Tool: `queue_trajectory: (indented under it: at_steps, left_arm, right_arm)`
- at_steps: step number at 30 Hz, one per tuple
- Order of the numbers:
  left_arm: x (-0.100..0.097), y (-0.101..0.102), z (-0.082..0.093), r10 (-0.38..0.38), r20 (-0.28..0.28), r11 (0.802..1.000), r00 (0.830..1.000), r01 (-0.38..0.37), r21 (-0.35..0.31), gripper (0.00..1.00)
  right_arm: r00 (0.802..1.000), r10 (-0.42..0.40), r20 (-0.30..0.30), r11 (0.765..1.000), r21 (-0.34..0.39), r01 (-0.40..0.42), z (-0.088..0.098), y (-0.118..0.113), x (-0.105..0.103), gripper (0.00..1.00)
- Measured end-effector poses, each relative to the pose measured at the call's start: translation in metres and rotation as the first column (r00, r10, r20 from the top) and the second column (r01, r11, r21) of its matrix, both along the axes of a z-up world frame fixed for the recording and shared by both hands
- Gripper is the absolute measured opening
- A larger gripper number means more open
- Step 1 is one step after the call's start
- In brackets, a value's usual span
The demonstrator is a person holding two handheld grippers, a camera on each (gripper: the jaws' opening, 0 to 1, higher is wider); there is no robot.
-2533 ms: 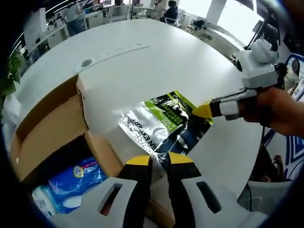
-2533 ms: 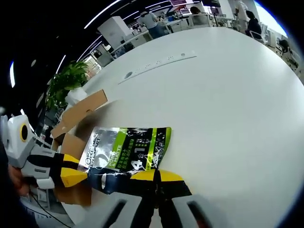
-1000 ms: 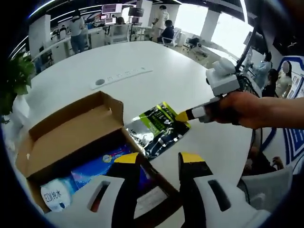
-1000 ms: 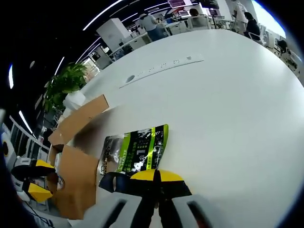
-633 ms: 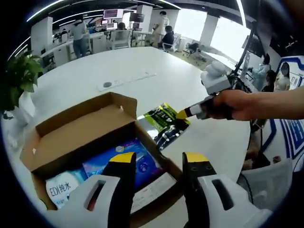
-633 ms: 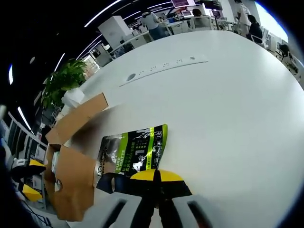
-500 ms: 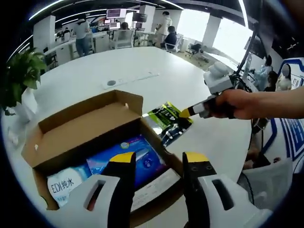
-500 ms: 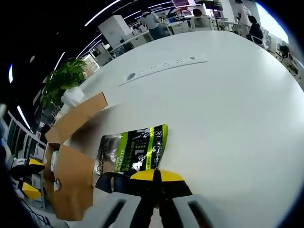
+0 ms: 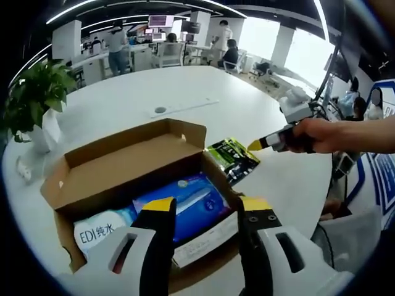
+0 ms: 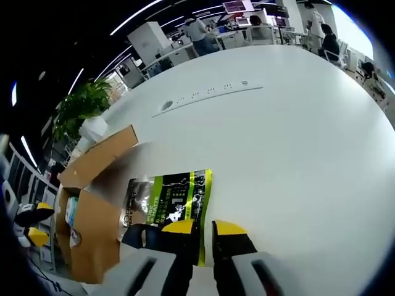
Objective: Operate the shoe box by opening the lid, removing the specified soft item, and placing it in the target area until the item is outside and the box remains undamaged.
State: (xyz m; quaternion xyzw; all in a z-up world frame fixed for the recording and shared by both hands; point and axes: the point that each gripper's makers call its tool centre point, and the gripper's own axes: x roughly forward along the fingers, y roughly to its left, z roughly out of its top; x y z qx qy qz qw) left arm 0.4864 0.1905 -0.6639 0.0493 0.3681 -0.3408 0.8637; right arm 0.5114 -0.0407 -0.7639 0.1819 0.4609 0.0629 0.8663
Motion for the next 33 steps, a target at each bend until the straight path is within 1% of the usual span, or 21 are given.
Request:
queue_trajectory:
  at_steps: [6, 12, 17, 20, 23, 26, 28, 29, 31, 33]
  left_arm:
    - [0.002, 0.01, 0.006, 0.012, 0.009, 1.0, 1.0, -0.011, -0.009, 0.42]
    - [0.003, 0.023, 0.012, 0.032, 0.012, 0.999, 0.999, -0.031, -0.02, 0.43]
    - [0.004, 0.037, 0.017, 0.048, 0.019, 0.999, 0.999, -0.048, -0.022, 0.44]
    - [0.006, 0.045, 0.021, 0.058, 0.025, 0.998, 0.998, -0.057, -0.026, 0.45]
    - [0.009, 0.053, 0.025, 0.07, 0.03, 0.997, 0.997, -0.069, -0.031, 0.45]
    - [0.011, 0.062, 0.028, 0.084, 0.037, 0.996, 0.996, -0.082, -0.038, 0.45]
    - [0.013, 0.068, 0.03, 0.095, 0.037, 0.995, 0.995, -0.093, -0.042, 0.45]
    - [0.013, 0.071, 0.031, 0.099, 0.04, 0.994, 0.994, -0.097, -0.044, 0.45]
    - [0.015, 0.076, 0.031, 0.11, 0.042, 0.993, 0.993, -0.108, -0.046, 0.46]
    - [0.015, 0.083, 0.033, 0.128, 0.05, 0.991, 0.991, -0.125, -0.05, 0.46]
  right_arm:
    - [1.0, 0.014, 0.011, 1.0, -0.004, -0.014, 0.007, 0.0, -0.006, 0.16]
    - [0.999, 0.016, 0.031, 1.0, 0.003, -0.016, 0.019, 0.003, -0.011, 0.22]
    - [0.998, 0.031, 0.05, 1.0, -0.002, -0.031, 0.031, 0.011, -0.014, 0.27]
    - [0.997, 0.036, 0.071, 0.999, 0.005, -0.036, 0.04, 0.017, -0.016, 0.27]
    - [0.996, 0.023, 0.09, 1.0, 0.009, -0.024, 0.047, 0.019, -0.018, 0.28]
    - [0.994, 0.019, 0.107, 1.0, 0.018, -0.021, 0.054, 0.023, -0.019, 0.31]
    - [0.993, 0.011, 0.116, 0.999, 0.033, -0.015, 0.061, 0.026, -0.021, 0.31]
    - [0.991, -0.004, 0.136, 0.998, 0.055, -0.003, 0.068, 0.031, -0.021, 0.31]
    - [0.988, 0.002, 0.156, 0.998, 0.055, -0.01, 0.076, 0.036, -0.022, 0.32]
    - [0.986, 0.011, 0.165, 0.999, 0.051, -0.02, 0.08, 0.041, -0.023, 0.32]
